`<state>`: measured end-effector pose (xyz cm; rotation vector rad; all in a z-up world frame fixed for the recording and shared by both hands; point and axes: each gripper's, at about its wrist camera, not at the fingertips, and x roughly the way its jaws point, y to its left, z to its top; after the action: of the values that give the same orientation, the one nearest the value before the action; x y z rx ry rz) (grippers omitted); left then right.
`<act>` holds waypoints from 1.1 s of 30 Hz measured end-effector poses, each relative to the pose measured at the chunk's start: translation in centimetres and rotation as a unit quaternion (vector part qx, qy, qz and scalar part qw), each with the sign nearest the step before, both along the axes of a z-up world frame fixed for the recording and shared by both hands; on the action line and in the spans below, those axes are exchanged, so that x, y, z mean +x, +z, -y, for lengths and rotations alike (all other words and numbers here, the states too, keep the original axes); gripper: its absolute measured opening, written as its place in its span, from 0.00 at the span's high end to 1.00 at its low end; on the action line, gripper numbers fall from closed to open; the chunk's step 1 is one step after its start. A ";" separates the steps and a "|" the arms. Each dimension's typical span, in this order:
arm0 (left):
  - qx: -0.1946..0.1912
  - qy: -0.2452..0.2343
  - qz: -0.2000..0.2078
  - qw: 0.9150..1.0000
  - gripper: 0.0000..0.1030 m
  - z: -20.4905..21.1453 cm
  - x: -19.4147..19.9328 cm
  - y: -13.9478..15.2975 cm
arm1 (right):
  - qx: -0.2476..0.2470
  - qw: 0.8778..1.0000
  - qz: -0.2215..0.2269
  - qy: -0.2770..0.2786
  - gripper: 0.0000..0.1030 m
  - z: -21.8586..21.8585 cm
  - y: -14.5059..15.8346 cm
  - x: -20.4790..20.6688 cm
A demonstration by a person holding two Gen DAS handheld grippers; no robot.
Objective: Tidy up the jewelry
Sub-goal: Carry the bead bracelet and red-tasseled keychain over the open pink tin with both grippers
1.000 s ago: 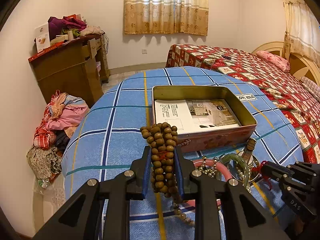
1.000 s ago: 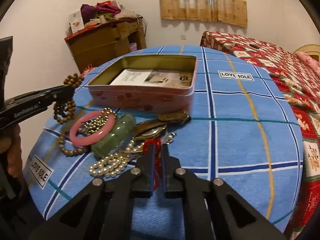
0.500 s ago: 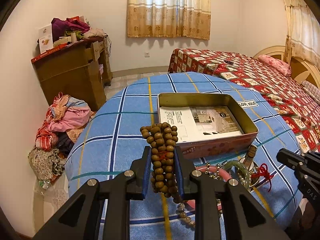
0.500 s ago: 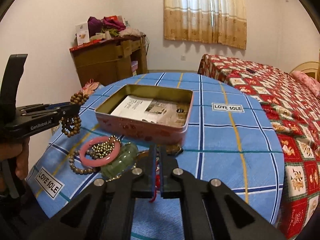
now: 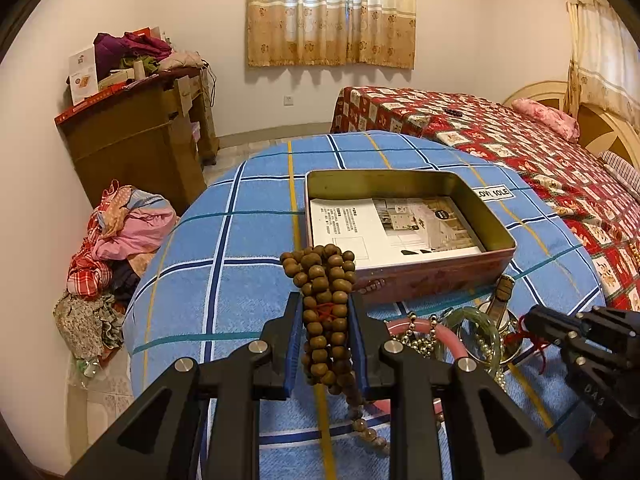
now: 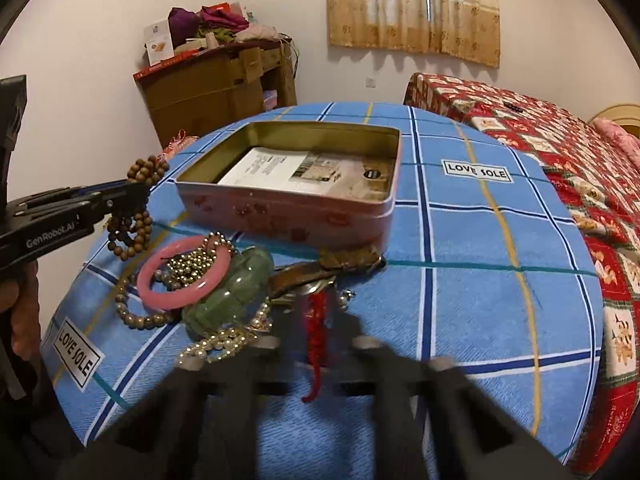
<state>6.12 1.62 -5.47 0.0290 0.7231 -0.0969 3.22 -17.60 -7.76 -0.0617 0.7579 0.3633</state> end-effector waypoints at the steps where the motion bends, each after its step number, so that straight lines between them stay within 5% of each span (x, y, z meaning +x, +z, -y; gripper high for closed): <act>1: -0.001 0.000 0.001 1.000 0.78 0.0 0.0 0.0 | 0.002 1.000 0.006 0.000 0.95 0.1 0.3 -0.2; 10: -0.004 -0.007 0.017 1.000 0.78 -0.1 0.1 1.6 | 0.012 0.998 0.054 0.011 0.97 0.1 4.5 -1.0; 16: -0.005 -0.006 0.018 1.000 0.78 -0.2 0.2 1.8 | 0.006 0.999 0.046 0.012 0.96 0.0 4.2 -0.1; 20: -0.005 -0.009 0.010 1.000 0.78 0.0 0.2 1.3 | 0.001 1.000 0.014 0.005 0.56 0.1 2.0 0.4; 25: -0.002 -0.010 0.003 1.000 0.78 0.2 0.4 0.8 | -0.023 1.000 -0.007 0.014 0.56 -0.8 -0.1 0.8; 26: -0.002 -0.011 0.000 1.000 0.78 0.2 0.4 0.6 | -0.026 0.999 -0.009 0.017 0.62 -0.9 -0.3 0.8; 27: -0.002 -0.013 -0.002 1.000 0.78 0.2 0.4 0.5 | -0.030 0.999 -0.009 0.017 0.86 -0.9 -0.4 0.8; 28: -0.002 -0.014 -0.002 1.000 0.78 0.3 0.4 0.6 | -0.032 0.999 -0.013 0.019 0.98 -0.9 -0.5 0.8; 33: 0.003 -0.021 0.009 1.000 0.78 0.5 0.4 1.4 | -0.017 0.999 0.031 0.029 0.98 -0.5 2.3 -0.8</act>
<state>6.49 1.09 -4.05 0.0507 0.7048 -0.1341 2.38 -17.06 -5.49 -0.1265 0.7017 0.4029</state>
